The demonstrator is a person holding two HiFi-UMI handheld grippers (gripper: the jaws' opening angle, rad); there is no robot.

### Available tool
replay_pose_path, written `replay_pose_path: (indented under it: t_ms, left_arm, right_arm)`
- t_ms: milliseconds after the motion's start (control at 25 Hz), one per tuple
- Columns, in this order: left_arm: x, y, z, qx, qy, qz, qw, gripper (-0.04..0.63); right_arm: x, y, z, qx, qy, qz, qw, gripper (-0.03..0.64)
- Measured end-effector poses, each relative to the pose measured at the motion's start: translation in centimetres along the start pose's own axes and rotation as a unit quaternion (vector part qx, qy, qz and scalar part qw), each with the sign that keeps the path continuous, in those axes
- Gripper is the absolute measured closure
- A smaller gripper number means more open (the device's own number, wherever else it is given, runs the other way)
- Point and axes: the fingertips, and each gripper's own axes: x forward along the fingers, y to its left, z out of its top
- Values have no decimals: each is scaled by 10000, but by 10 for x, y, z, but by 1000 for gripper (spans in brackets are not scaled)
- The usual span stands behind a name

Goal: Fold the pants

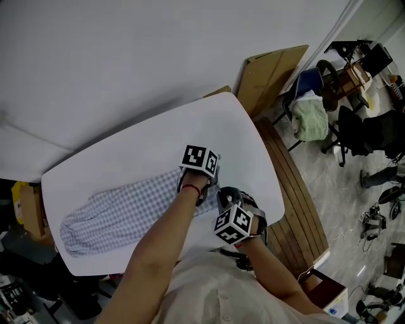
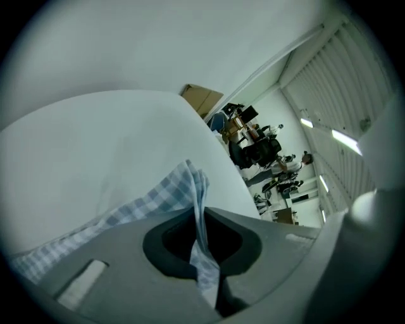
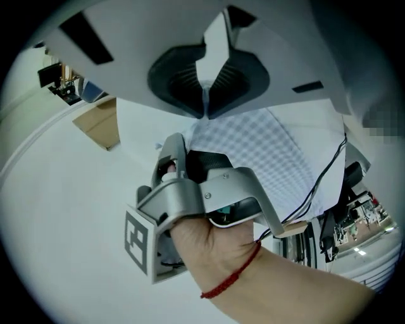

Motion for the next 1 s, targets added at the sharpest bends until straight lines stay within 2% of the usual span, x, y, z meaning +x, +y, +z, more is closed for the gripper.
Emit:
replay_pose_path:
  t_ms: [160, 360, 560, 680, 800, 1000]
  left_arm:
    - [-9, -23, 15, -92, -248, -333, 9991, 572]
    - [-7, -77, 42, -240, -548, -1001, 9932, 572]
    - [-10, -151, 73, 141, -728, -1583, 9846, 572]
    - [-23, -180, 83, 498, -827, -1706, 9806, 572]
    - [-36, -180, 85, 645, -926, -1638, 9800, 572]
    - [-75, -151, 69, 554, -1126, -1601, 9791, 572]
  right_arm:
    - [-20, -21, -1, 283, -135, -127, 9994, 580]
    - [-54, -63, -19, 761, -128, -338, 9964, 580]
    - [-104, -114, -40, 1127, -106, -810, 9903, 580]
    - [-128, -130, -38, 1216, -216, -936, 9879, 580]
    - [-132, -123, -26, 1232, -402, -756, 9887, 580]
    - [-129, -84, 14, 1183, -811, -201, 9895, 580]
